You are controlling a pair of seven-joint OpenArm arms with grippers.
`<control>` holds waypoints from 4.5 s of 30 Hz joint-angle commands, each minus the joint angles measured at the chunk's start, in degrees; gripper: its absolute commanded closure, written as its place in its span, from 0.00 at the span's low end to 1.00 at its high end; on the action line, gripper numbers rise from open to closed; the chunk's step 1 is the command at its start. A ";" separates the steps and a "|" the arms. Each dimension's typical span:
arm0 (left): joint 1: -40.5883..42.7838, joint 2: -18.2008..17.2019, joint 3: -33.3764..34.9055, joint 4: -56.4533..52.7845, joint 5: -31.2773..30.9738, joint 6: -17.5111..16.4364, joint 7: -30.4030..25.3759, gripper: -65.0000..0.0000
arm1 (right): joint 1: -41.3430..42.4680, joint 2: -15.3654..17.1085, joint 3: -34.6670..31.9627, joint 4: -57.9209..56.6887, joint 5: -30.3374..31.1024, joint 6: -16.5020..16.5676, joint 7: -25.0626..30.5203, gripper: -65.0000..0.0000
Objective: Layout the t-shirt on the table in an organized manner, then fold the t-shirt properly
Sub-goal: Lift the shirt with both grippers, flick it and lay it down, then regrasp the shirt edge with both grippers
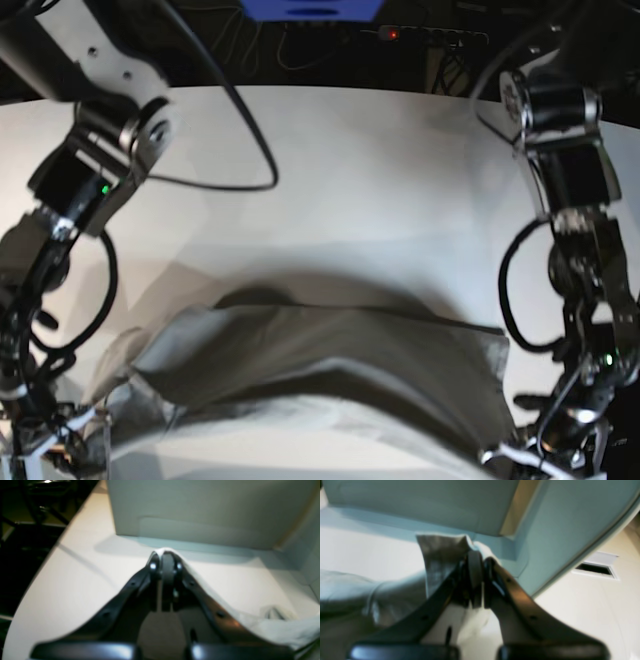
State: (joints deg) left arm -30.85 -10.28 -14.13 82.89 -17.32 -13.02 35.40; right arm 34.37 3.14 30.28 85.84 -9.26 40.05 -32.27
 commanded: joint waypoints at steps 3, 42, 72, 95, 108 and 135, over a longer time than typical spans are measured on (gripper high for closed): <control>-13.15 -0.22 3.01 -8.74 -0.57 -0.04 -2.12 1.00 | 11.30 4.82 -2.90 -9.84 0.95 -0.05 2.07 1.00; 3.91 -2.16 3.80 1.64 -1.10 -0.04 -8.89 1.00 | -18.94 6.14 -8.17 5.89 12.82 -11.09 14.47 1.00; 55.33 9.01 -19.94 27.04 -1.10 -0.39 -9.16 1.00 | -59.82 -7.22 14.86 23.21 20.03 -0.05 16.32 1.00; 50.94 8.92 -19.58 19.13 -0.57 -0.39 -8.89 1.00 | -47.95 -5.38 12.31 13.54 18.79 -0.05 16.32 1.00; 38.28 2.15 -13.43 8.05 -0.57 -0.39 -8.89 1.00 | -31.42 -4.06 7.12 -2.28 2.09 -0.05 16.84 1.00; 29.75 -0.40 -13.34 -0.56 -1.01 -0.39 -1.33 0.42 | -25.45 3.85 -1.67 -8.00 1.21 -0.05 16.40 0.44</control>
State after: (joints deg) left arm -0.05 -9.72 -27.11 80.84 -17.72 -13.28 35.68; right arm 7.90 6.20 28.56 76.93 -8.80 39.72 -17.34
